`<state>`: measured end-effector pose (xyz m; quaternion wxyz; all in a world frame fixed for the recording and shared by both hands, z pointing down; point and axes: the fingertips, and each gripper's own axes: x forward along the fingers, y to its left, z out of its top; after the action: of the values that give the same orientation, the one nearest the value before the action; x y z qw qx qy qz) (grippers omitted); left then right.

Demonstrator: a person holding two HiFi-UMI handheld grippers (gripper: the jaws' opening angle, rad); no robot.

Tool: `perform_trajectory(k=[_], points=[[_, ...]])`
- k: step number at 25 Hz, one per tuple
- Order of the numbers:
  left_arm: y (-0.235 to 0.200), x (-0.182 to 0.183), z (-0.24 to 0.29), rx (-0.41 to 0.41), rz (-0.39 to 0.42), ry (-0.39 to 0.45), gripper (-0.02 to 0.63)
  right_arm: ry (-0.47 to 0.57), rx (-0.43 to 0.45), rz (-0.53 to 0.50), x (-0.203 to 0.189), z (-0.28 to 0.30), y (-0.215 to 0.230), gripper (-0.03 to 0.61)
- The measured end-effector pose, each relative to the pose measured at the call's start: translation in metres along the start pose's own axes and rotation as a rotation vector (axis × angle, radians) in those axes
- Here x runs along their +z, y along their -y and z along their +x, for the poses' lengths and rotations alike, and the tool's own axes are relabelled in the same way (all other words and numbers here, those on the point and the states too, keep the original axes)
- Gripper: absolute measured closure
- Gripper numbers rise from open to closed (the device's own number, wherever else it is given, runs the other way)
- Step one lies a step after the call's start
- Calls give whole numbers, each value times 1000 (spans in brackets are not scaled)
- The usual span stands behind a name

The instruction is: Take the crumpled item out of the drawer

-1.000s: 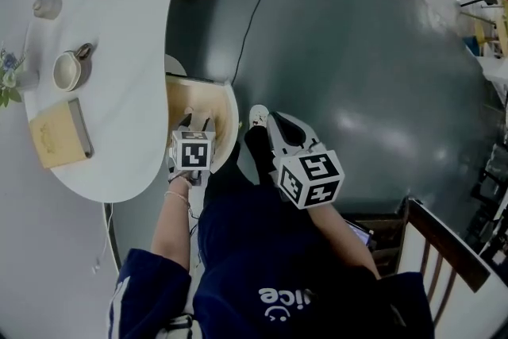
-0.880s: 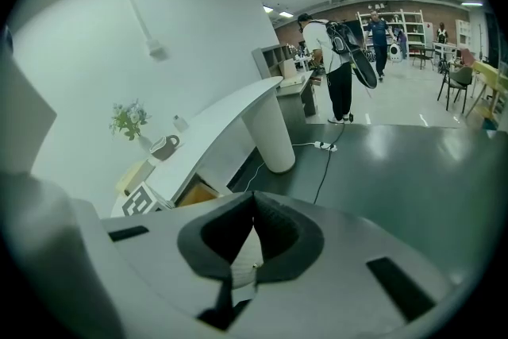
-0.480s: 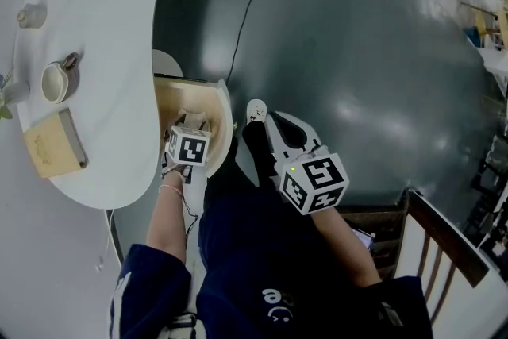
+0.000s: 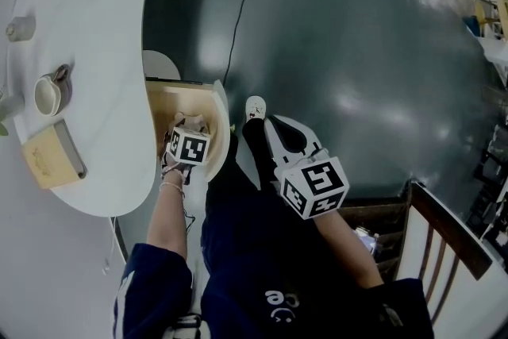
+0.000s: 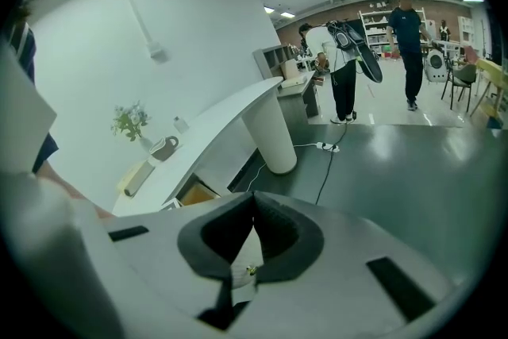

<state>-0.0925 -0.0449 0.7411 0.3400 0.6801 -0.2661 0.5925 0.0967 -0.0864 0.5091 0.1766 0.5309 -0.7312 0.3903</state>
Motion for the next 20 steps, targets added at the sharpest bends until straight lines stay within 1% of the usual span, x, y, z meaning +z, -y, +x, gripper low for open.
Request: perform_trajectory(k=[4, 10, 13, 20], points=[[0, -6, 8, 17, 37, -17, 357, 1, -11, 0, 0, 0, 2, 571], [-4, -21, 20, 22, 39, -44, 351, -7, -26, -5, -9, 0, -2, 571], [-7, -24, 26, 27, 40, -42, 351, -12, -35, -14, -14, -1, -3, 571], [-4, -26, 33, 29, 72, -36, 351, -10, -61, -20, -19, -7, -5, 571]])
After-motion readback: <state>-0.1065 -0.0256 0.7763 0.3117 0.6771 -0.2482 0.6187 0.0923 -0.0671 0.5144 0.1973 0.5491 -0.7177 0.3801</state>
